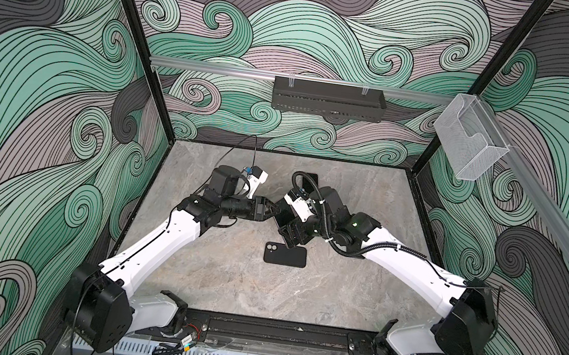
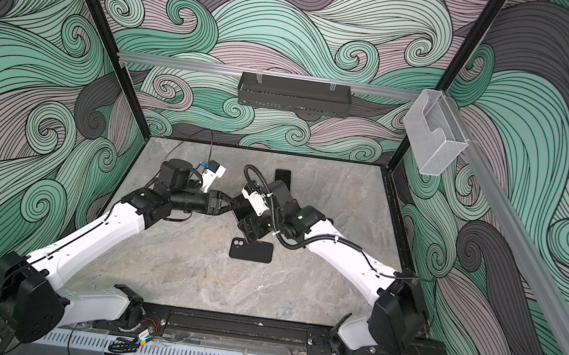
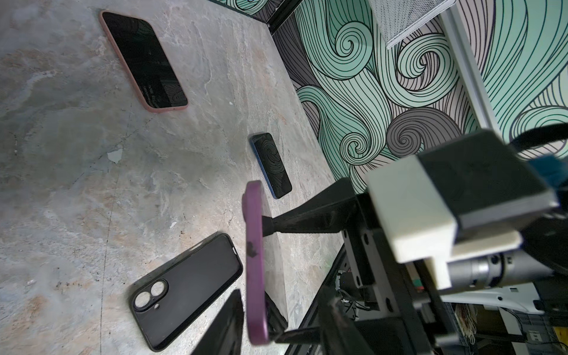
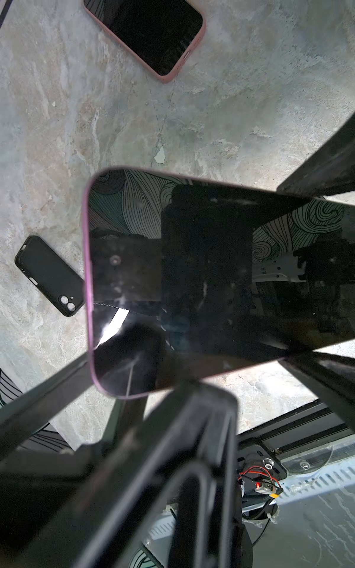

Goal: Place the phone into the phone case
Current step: 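Carry the phone toward the left gripper while the left arm reaches toward it, then grasp the phone's far end with the left gripper while the right gripper holds it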

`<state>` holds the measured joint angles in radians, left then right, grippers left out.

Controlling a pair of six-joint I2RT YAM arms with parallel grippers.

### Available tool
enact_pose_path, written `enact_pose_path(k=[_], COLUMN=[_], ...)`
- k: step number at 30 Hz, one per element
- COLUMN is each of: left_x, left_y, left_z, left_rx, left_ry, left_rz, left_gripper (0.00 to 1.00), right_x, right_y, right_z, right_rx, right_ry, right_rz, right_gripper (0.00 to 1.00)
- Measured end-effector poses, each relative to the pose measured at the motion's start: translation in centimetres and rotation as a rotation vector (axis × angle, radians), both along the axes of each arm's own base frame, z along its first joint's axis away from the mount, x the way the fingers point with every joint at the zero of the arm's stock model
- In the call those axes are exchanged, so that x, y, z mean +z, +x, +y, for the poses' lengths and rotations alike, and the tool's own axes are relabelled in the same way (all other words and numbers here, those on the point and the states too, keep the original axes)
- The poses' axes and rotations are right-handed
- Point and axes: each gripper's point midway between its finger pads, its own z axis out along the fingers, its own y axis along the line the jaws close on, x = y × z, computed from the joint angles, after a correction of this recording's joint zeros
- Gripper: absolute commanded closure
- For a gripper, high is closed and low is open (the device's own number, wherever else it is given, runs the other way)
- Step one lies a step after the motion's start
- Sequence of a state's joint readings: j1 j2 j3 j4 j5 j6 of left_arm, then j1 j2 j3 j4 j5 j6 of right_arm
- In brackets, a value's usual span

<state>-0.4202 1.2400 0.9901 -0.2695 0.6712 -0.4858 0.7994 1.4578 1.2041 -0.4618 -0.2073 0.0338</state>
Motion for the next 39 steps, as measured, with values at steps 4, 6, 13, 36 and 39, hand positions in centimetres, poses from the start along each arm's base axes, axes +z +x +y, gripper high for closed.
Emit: enact_pose_path(k=[4, 6, 13, 36, 39], left_x=[0.0, 0.1, 0.2, 1.2, 2.1], left_y=[0.1, 0.2, 0.5, 2.0, 2.5], left_z=[-0.4, -0.6, -0.8, 1.4, 1.8], left_rx=[-0.016, -0.025, -0.034, 0.099, 0.136], left_ry=[-0.009, -0.014, -0.024, -0.139, -0.189], left_rz=[0.023, 0.026, 0.053, -0.039, -0.07], left_gripper=[0.74, 0.8, 0.92, 1.0, 1.0], right_x=[0.3, 0.4, 0.6, 4.3, 3.5], right_y=[-0.1, -0.2, 0.1, -0.8, -0.3], right_z=[0.1, 0.1, -0.2, -6.8, -7.0], right_rx=[0.007, 0.009, 0.0, -0.284, -0.343], right_ry=[0.004, 0.003, -0.005, 0.413, 0.506], right_rz=[-0.013, -0.017, -0.038, 0.05, 0.111], right_gripper=[0.79, 0.78, 0.54, 0.19, 0.26])
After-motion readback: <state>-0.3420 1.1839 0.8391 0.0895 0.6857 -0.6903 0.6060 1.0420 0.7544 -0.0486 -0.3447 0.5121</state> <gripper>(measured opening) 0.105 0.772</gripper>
